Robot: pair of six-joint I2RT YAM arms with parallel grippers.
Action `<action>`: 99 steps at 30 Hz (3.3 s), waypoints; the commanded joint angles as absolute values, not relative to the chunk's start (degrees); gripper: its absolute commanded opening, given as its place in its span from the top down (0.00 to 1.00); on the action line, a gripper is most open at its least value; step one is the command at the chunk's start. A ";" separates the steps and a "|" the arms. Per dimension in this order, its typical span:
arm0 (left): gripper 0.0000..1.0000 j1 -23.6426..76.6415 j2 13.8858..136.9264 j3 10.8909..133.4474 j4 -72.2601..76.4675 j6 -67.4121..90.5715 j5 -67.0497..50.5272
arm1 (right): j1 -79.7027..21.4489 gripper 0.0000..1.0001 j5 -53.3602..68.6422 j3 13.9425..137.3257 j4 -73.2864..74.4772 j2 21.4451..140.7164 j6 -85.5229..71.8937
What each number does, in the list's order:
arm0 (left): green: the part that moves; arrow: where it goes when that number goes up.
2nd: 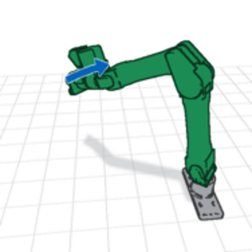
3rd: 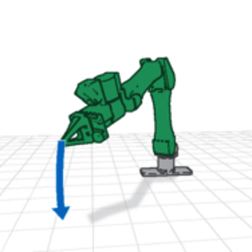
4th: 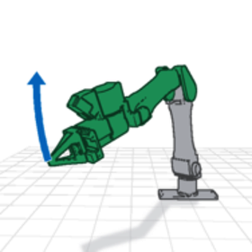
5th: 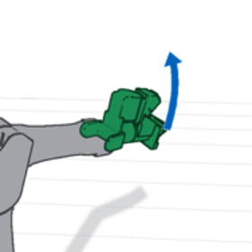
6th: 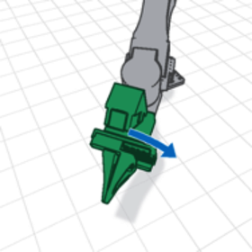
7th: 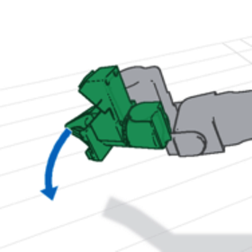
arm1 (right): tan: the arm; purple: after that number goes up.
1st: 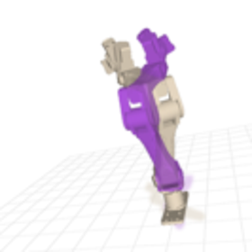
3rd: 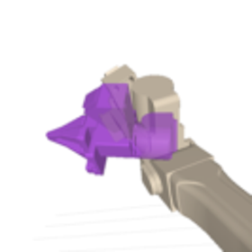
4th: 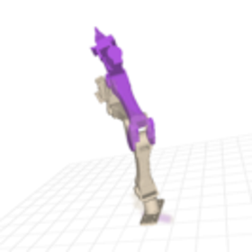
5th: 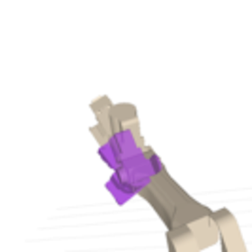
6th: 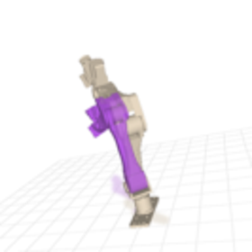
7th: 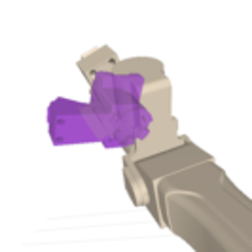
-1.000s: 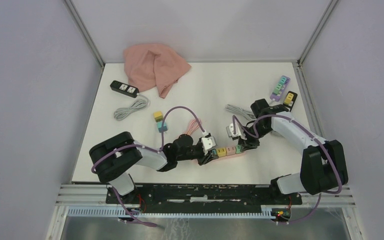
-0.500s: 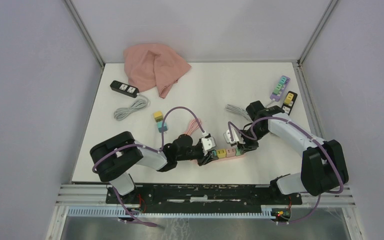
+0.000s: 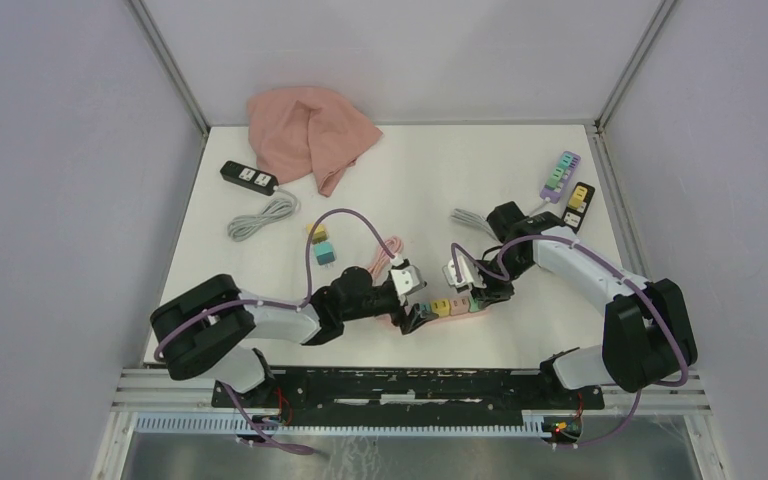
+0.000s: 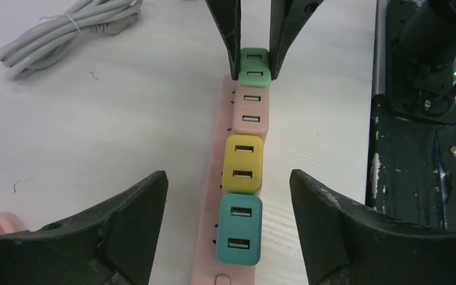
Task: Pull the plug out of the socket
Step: Remove the plug from the socket.
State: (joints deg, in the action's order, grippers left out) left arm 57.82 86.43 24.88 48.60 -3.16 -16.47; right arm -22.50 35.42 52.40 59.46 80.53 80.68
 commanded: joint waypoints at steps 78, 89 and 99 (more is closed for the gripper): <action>0.97 58.66 92.89 33.31 35.14 -9.59 -19.76 | -27.71 1.00 43.91 52.81 52.00 79.80 66.79; 0.97 58.57 92.02 29.99 35.95 -11.05 -15.64 | -22.67 1.00 47.00 51.31 62.07 77.50 80.91; 0.97 58.54 94.37 30.72 36.20 -10.90 -16.75 | -22.94 1.00 47.23 51.56 44.61 77.17 58.37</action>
State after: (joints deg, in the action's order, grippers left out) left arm 58.85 92.47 30.92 35.86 -8.43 -18.52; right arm -24.69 38.83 51.27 52.86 79.83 66.83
